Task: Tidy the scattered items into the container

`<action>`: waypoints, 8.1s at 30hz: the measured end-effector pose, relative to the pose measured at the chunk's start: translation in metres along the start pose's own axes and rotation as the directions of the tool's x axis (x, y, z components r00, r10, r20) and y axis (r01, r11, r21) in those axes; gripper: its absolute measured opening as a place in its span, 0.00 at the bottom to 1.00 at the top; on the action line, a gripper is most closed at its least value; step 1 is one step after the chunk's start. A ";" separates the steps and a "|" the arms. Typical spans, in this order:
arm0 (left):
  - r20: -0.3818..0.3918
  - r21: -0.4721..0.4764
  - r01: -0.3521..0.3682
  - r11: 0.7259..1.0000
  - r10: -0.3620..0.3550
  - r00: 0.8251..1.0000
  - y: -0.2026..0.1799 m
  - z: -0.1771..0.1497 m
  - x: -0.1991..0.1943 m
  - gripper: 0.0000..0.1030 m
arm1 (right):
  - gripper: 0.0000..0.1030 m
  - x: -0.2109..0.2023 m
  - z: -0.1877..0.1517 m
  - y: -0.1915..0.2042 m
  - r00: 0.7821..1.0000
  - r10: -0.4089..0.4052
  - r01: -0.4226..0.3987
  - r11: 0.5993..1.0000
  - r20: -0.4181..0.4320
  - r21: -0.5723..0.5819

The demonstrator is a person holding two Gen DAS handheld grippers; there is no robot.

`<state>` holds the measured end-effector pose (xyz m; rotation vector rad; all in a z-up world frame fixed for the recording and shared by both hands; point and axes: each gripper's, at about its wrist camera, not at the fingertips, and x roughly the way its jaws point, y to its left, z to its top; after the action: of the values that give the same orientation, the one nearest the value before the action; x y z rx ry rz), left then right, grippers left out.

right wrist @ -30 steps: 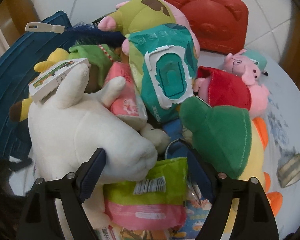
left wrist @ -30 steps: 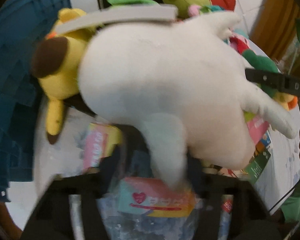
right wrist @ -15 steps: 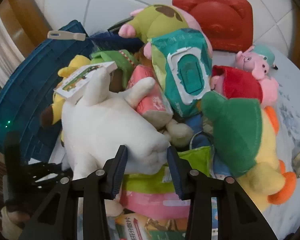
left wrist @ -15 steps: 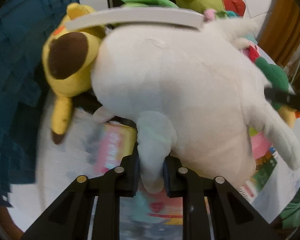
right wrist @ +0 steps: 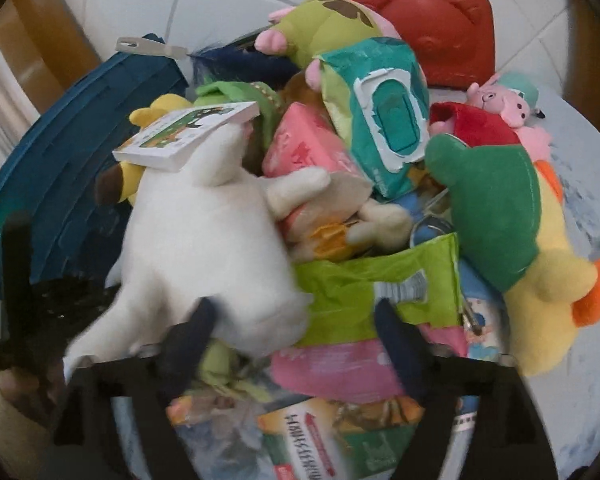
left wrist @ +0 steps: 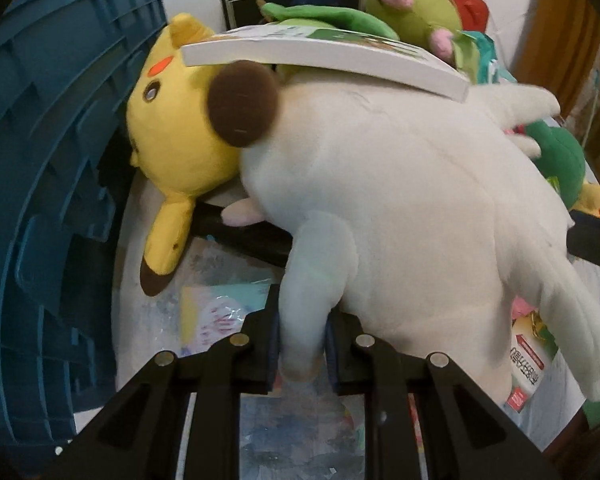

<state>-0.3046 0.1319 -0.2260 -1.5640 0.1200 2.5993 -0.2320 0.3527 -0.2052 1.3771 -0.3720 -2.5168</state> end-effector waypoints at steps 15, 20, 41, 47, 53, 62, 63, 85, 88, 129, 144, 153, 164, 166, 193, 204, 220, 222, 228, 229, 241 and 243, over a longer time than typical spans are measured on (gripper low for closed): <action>0.050 -0.088 -0.024 0.996 0.028 0.998 0.006 -0.007 0.018 0.16 | 0.82 0.060 0.020 0.018 0.956 0.291 -0.292 0.953 -0.026 -0.079; 0.085 -0.094 -0.021 0.995 0.029 0.996 0.012 -0.012 0.001 0.15 | 0.62 0.046 0.016 0.032 0.946 0.323 -0.316 0.940 0.038 -0.126; 0.362 -0.055 -0.001 0.998 0.021 0.932 -0.041 0.017 -0.191 0.15 | 0.62 -0.140 0.034 0.056 0.890 0.351 -0.281 0.925 0.293 -0.255; 0.413 -0.057 -0.029 0.998 0.050 0.910 -0.044 0.027 -0.228 0.15 | 0.62 -0.172 0.041 0.065 0.865 0.373 -0.281 0.914 0.337 -0.292; 0.415 -0.099 -0.055 0.994 0.092 0.905 -0.029 0.033 -0.247 0.15 | 0.62 -0.182 0.053 0.083 0.854 0.396 -0.287 0.900 0.337 -0.329; 0.437 -0.197 -0.127 0.972 0.203 0.876 0.037 0.037 -0.277 0.15 | 0.62 -0.168 0.082 0.142 0.822 0.481 -0.342 0.845 0.305 -0.412; 0.440 -0.210 -0.138 0.968 0.219 0.871 0.050 0.038 -0.280 0.15 | 0.62 -0.164 0.088 0.155 0.815 0.496 -0.350 0.835 0.302 -0.425; 0.269 -0.269 -0.205 0.941 0.278 0.922 0.399 0.167 -0.243 0.15 | 0.62 0.023 0.273 0.445 0.840 0.506 -0.393 0.817 0.199 -0.422; 0.236 -0.265 -0.177 0.948 0.241 0.941 0.418 0.185 -0.218 0.15 | 0.62 0.048 0.296 0.458 0.867 0.466 -0.365 0.836 0.178 -0.409; 0.163 -0.329 -0.156 0.931 0.218 0.962 0.389 0.147 -0.214 0.59 | 1.00 0.043 0.291 0.447 0.964 0.218 -0.155 0.927 0.153 -0.342; 0.326 -0.227 -0.065 0.972 0.139 0.935 0.191 0.099 -0.262 0.80 | 1.00 -0.057 0.180 0.318 0.953 0.119 -0.036 0.958 0.279 -0.286; 0.292 -0.188 -0.052 0.981 0.107 0.951 0.079 0.098 -0.223 0.80 | 1.00 -0.099 0.151 0.187 0.960 0.008 0.046 0.981 0.280 -0.188; 0.185 -0.175 -0.038 0.984 0.071 0.980 0.020 0.075 -0.148 0.80 | 1.00 -0.120 0.111 0.063 0.955 -0.120 0.141 0.988 0.270 -0.061; 0.159 -0.179 -0.024 0.984 0.053 0.986 0.020 0.070 -0.130 0.80 | 1.00 -0.115 0.105 0.047 0.955 -0.146 0.158 0.987 0.260 -0.027; 0.129 -0.128 0.012 0.992 0.004 0.992 -0.006 0.071 -0.062 0.78 | 1.00 -0.061 0.094 -0.022 0.973 -0.190 0.181 0.980 0.129 0.078; 0.215 -0.021 -0.030 0.999 0.034 0.976 -0.096 0.194 -0.059 0.78 | 1.00 -0.058 0.172 -0.094 0.979 -0.145 0.140 0.989 0.143 0.042; 0.174 0.026 -0.073 0.997 0.067 0.982 -0.071 0.279 0.032 0.95 | 1.00 0.064 0.276 -0.185 0.988 0.139 -0.149 0.968 0.061 0.204; 0.173 0.036 -0.097 0.995 0.089 0.981 -0.068 0.278 0.038 1.00 | 1.00 0.083 0.281 -0.184 0.972 0.229 -0.234 0.950 0.047 0.209; 0.146 0.016 -0.102 0.995 0.098 0.984 -0.061 0.269 0.056 0.94 | 1.00 0.143 0.266 -0.180 0.910 0.413 -0.382 0.863 -0.028 0.330; 0.146 0.001 -0.092 0.996 0.091 0.985 -0.057 0.266 0.057 0.86 | 1.00 0.145 0.263 -0.173 0.905 0.424 -0.392 0.864 -0.036 0.317; 0.125 -0.139 -0.094 0.986 0.111 0.986 -0.013 0.219 0.029 0.57 | 0.77 0.111 0.231 -0.041 0.970 0.228 -0.231 0.973 -0.086 -0.024; 0.140 -0.139 -0.074 0.988 0.093 0.986 -0.011 0.215 0.017 0.60 | 0.69 0.104 0.225 -0.037 0.974 0.212 -0.215 0.976 -0.085 -0.023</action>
<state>-0.4991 0.1700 -0.1407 -1.4300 -0.0009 2.8307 -0.4804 0.3757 -0.1818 1.3457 -0.4373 -2.2764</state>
